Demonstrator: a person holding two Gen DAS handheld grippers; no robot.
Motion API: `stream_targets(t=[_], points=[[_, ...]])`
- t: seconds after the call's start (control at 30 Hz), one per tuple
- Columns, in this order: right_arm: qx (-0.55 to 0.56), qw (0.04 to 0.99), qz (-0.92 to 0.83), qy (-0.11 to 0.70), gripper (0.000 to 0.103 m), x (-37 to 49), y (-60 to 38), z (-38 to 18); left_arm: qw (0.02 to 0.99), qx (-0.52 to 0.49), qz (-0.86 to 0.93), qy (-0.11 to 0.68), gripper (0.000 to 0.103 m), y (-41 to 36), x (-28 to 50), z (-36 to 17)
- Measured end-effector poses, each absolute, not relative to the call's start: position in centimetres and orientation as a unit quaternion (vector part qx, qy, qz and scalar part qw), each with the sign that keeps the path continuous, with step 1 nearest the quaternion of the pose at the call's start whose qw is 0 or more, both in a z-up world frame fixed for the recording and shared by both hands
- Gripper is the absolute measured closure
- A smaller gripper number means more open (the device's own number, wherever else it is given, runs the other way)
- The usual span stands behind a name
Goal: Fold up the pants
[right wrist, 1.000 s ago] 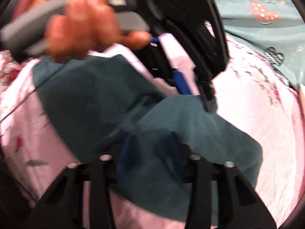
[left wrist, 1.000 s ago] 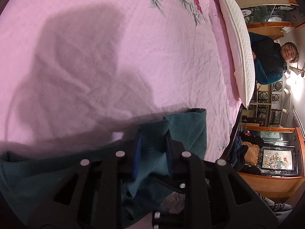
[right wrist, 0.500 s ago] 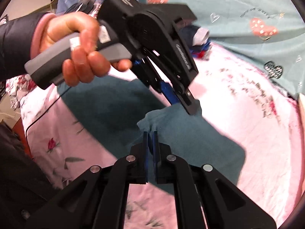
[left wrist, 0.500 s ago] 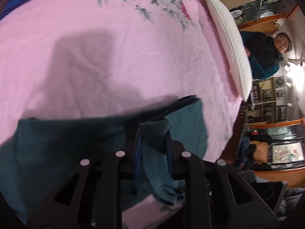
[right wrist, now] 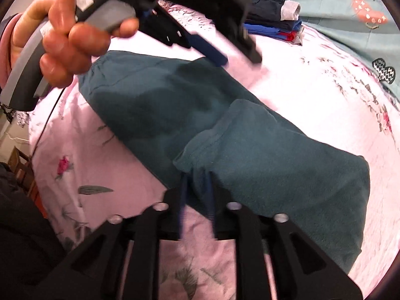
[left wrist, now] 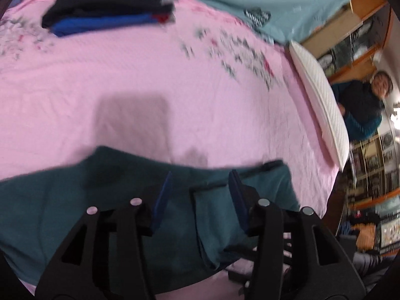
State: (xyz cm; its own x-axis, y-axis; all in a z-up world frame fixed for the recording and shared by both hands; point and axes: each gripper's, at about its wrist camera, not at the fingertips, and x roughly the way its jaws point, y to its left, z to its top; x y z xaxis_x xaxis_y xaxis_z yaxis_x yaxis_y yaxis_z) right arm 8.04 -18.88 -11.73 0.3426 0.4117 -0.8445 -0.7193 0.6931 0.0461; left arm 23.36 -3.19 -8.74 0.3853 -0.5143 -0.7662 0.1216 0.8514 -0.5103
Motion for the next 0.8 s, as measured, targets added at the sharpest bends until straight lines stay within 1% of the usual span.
stream_targets(t=[0.17,0.23,0.33,0.43,0.5,0.53,0.57,0.63,0.67,0.77,0.8], points=[[-0.149,0.813,0.356,0.436,0.078,8.2,-22.4,-8.3,0.801,-0.218,-0.254,0.496,0.055,-6.4,22.1,-7.1],[-0.129,0.819,0.338,0.445,0.078,9.0,-25.2,-7.5,0.785,-0.221,-0.289,0.502,0.053,-9.0,21.4,-7.9],[-0.102,0.832,0.306,0.452,0.078,10.3,-28.2,-6.6,0.765,-0.209,-0.296,0.532,0.053,-11.5,20.4,-11.0],[-0.046,0.841,0.293,0.453,0.078,12.8,-30.7,-7.1,0.759,-0.188,-0.275,0.559,0.054,-12.8,19.7,-14.8],[0.021,0.829,0.289,0.479,0.078,15.6,-32.4,-9.2,0.765,-0.207,-0.274,0.545,0.053,-12.5,19.4,-15.1],[0.036,0.824,0.267,0.499,0.080,17.1,-33.5,-11.0,0.760,-0.222,-0.274,0.545,0.053,-12.2,19.5,-15.2],[0.048,0.820,0.256,0.510,0.103,17.8,-34.6,-12.6,0.755,-0.232,-0.274,0.548,0.053,-12.0,19.6,-15.4],[0.120,0.804,0.263,0.519,0.103,18.6,-37.1,-13.5,0.753,-0.246,-0.275,0.544,0.054,-11.7,19.6,-15.8],[0.132,0.800,0.260,0.524,0.103,18.6,-37.5,-13.0,0.754,-0.251,-0.274,0.542,0.054,-11.6,19.6,-15.6],[0.102,0.820,0.269,0.494,0.092,18.1,-36.8,-10.0,0.758,-0.249,-0.265,0.541,0.054,-12.1,19.6,-15.3],[0.105,0.824,0.277,0.482,0.092,18.2,-36.5,-9.3,0.760,-0.248,-0.262,0.541,0.053,-12.2,19.6,-15.3]])
